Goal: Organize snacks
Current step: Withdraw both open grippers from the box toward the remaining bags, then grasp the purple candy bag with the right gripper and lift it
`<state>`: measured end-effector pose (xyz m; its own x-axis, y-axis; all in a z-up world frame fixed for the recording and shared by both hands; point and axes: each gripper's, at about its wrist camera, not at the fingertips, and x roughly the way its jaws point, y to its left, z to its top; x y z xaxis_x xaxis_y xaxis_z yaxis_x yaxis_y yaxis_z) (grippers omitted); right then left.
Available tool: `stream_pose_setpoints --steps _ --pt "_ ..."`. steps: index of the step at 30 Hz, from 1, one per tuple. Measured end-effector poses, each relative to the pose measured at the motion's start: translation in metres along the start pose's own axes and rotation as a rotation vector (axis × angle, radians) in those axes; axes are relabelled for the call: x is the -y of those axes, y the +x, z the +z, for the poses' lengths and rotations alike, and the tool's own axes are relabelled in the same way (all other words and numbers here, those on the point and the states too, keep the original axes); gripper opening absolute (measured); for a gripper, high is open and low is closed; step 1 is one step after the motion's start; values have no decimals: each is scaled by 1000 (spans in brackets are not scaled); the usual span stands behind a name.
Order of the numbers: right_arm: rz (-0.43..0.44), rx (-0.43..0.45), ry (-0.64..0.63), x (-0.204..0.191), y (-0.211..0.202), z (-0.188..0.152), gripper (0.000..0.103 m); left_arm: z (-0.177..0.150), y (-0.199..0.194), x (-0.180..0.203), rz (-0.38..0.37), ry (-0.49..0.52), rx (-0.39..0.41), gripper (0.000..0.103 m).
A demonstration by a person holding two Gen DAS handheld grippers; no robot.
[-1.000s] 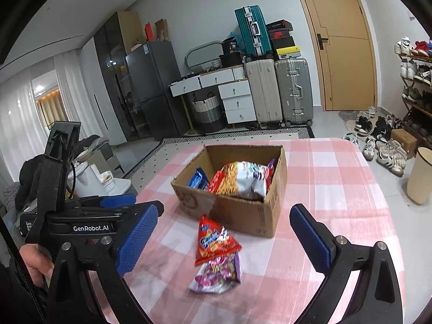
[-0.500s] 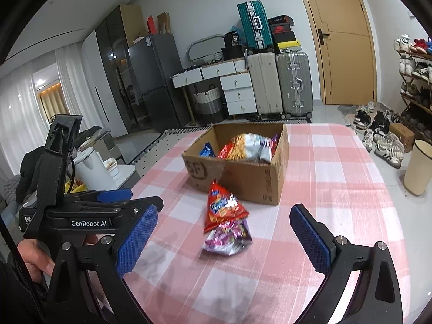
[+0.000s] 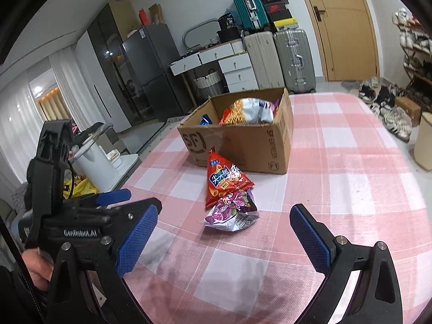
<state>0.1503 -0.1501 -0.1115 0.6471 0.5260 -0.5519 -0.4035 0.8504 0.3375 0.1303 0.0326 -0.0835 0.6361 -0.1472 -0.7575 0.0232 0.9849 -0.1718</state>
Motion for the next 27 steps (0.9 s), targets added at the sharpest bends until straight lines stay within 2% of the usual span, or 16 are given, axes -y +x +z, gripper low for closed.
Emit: stream_pose_setpoints --steps 9,19,27 --pt "22 -79 75 25 48 1 100 -4 25 -8 -13 -10 -37 101" --pt "42 -145 101 37 85 0 100 -5 51 -22 -5 -45 -80 101" --pt "50 -176 97 38 102 -3 88 -8 68 -33 -6 -77 -110 101"
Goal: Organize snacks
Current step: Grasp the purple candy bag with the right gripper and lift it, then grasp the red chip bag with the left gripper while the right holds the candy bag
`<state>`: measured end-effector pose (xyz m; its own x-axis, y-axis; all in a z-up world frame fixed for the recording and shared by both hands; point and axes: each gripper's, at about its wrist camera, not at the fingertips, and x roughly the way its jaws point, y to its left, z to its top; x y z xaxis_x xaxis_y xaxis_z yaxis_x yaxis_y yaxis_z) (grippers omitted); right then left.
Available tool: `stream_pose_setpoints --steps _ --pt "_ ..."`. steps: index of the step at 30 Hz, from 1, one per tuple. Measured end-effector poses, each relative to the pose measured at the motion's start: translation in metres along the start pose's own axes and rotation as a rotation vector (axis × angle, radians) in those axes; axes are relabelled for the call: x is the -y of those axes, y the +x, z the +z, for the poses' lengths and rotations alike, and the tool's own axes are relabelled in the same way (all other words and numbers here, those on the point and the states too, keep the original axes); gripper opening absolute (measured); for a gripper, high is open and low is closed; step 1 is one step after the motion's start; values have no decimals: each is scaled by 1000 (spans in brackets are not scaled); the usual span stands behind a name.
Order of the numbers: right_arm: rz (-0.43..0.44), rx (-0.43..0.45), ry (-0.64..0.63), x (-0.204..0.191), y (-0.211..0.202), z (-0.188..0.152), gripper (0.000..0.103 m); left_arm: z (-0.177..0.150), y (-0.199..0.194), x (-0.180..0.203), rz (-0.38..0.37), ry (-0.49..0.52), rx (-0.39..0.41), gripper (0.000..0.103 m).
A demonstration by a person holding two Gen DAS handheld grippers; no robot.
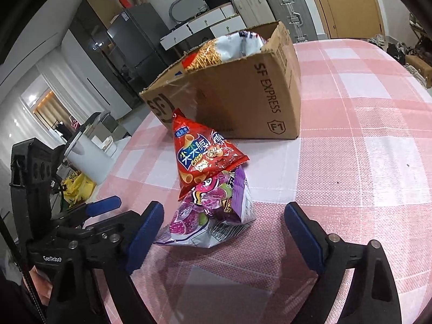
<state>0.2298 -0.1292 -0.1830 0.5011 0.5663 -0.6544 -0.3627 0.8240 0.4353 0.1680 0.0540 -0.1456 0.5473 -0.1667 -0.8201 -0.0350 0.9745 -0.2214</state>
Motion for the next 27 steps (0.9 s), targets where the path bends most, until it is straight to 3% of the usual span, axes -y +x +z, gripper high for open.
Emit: stream_pose_setpoints --steps 4,7,8,15,27 --pt "6 -2 -7 -2 5 0 82 0 3 -2 -2 -8 0 101" --pt "23 -6 -16 -6 10 1 72 0 6 -1 -3 -8 -1 101" --pt "32 -12 -19 -7 12 0 64 0 5 -2 -4 -9 -2 101" --pt "43 16 -35 -11 7 -3 58 -2 0 -4 -2 -14 2 101" --pt "34 75 -2 5 -28 -11 58 -3 -3 0 1 4 0 101"
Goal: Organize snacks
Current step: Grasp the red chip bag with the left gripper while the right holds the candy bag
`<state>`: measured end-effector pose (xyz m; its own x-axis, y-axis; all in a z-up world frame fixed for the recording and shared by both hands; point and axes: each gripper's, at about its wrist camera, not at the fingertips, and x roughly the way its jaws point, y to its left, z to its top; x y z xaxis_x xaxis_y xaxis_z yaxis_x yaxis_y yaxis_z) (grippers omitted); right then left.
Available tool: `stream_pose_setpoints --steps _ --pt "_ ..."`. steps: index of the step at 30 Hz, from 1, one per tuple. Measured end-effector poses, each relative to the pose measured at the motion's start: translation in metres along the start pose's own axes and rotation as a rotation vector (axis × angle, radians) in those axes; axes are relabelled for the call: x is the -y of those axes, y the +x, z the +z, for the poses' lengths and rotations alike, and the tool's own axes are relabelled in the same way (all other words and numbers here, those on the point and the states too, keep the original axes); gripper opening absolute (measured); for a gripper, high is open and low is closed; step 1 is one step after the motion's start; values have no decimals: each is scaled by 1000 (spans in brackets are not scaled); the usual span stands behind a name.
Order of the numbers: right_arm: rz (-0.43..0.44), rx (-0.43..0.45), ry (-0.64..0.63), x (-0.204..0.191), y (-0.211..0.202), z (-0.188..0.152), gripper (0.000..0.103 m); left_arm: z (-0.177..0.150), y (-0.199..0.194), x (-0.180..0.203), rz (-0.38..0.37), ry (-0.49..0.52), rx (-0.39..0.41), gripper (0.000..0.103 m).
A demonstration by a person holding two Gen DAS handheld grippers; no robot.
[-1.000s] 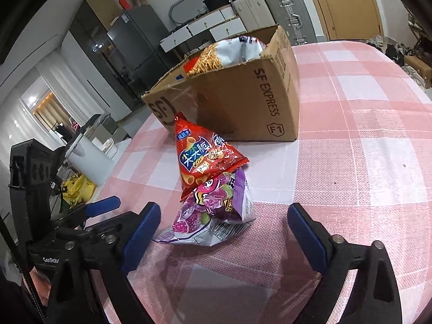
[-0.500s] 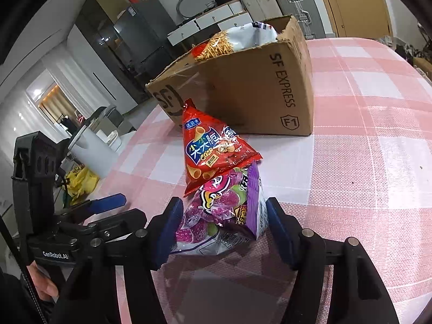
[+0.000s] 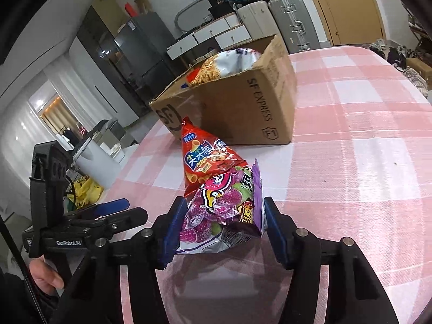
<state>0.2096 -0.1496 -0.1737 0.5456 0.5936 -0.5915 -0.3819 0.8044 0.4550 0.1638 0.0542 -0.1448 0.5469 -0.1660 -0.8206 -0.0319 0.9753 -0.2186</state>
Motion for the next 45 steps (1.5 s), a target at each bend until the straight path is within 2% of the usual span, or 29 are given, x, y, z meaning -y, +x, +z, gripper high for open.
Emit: stream_pose_setpoints --steps 9,25,42,45 --pt "0 38 13 13 -24 3 58 13 8 15 -2 36 -9 101" --pt "25 75 61 34 -39 9 58 69 31 50 19 110 20 101" --pt "20 57 99 44 -35 9 58 85 63 48 -25 67 -13 101" --pt "17 52 90 41 -34 8 58 86 68 45 -33 60 -17 98"
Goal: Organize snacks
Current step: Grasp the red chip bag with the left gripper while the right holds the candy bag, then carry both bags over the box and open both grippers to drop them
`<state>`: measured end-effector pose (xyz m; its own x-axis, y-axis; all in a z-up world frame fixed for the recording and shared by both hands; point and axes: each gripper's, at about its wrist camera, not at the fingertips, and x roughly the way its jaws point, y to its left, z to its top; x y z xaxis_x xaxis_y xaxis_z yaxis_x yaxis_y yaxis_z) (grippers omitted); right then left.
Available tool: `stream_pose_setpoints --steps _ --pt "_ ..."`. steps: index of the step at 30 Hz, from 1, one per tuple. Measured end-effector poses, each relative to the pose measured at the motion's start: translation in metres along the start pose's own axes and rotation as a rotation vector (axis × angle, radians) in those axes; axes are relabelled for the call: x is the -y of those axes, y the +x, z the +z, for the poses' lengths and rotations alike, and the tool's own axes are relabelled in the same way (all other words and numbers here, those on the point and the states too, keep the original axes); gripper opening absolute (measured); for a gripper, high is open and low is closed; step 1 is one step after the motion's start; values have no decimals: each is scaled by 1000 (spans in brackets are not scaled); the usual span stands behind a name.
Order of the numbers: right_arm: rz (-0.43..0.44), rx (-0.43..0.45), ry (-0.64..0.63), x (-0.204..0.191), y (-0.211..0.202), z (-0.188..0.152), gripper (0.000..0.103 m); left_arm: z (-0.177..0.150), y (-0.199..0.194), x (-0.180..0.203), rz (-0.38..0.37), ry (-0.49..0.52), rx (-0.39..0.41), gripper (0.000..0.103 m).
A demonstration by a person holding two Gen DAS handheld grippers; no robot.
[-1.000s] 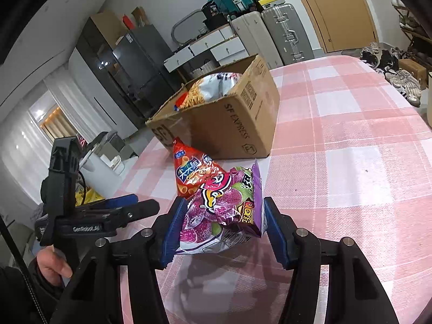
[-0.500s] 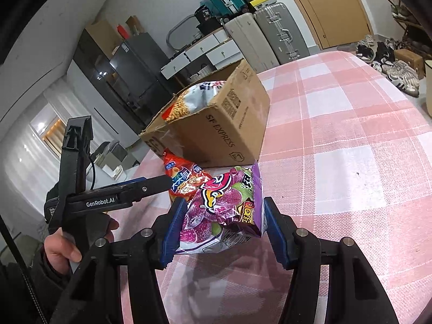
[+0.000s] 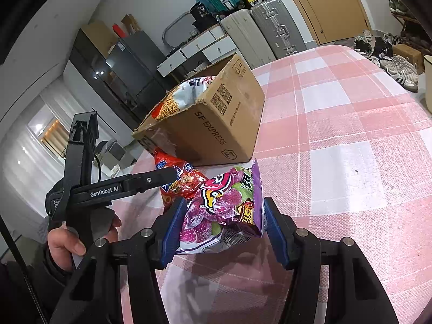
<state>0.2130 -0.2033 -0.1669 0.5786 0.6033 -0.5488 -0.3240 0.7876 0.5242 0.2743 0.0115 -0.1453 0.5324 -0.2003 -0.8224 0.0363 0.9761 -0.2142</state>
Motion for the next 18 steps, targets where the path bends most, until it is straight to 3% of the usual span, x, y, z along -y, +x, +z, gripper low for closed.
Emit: stream_pose_setpoints --steps 6,9,11,14,18 --pt "-6 2 -1 -1 0 1 58 1 6 -6 -15 -26 -3 82" --pt "-14 -1 -6 -1 1 0 58 1 12 -8 -21 -28 -20 64" --pt "-17 0 -10 -3 0 0 58 -3 11 -10 -59 -28 -24 43" --pt "-21 1 -15 -5 -1 0 58 -7 9 0 -46 58 3 38" --pt "-23 3 -20 -8 -3 -1 58 -12 5 3 -52 80 -1 37"
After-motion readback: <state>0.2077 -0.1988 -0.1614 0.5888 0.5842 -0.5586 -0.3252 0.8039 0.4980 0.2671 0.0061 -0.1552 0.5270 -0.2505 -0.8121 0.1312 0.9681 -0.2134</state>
